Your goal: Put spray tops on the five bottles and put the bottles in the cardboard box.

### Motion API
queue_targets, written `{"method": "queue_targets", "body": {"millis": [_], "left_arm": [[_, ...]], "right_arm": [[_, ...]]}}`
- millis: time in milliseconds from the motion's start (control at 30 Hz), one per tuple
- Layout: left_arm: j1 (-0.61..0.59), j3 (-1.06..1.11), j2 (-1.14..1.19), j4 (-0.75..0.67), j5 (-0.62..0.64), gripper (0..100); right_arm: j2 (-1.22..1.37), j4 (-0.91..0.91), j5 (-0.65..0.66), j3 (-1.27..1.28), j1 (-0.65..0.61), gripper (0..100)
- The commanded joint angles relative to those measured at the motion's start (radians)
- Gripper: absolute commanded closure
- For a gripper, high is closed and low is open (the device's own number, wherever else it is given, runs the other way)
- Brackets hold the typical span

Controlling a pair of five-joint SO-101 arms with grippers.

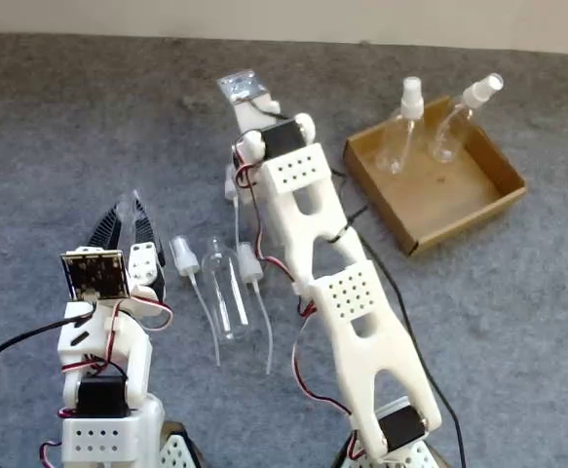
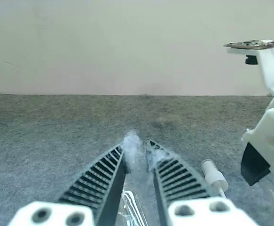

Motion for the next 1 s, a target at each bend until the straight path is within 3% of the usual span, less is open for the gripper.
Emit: {"method": "queue_targets", "body": {"millis": [0, 700, 967], "left_arm": [[-0.004, 0.021, -0.004, -0.028, 0.006, 99], [0.048, 0.021, -0.002, -0.026, 0.005, 99], [0.053, 0.021, -0.002, -0.026, 0.005, 99]], "right_arm": [[-0.036, 0.022, 0.005, -0.07, 0.036, 82.8], [-0.641, 0.025, 0.0, -0.116, 0.041, 82.8], [-1.01, 0.022, 0.003, 0.312, 0.041, 82.8]]}}
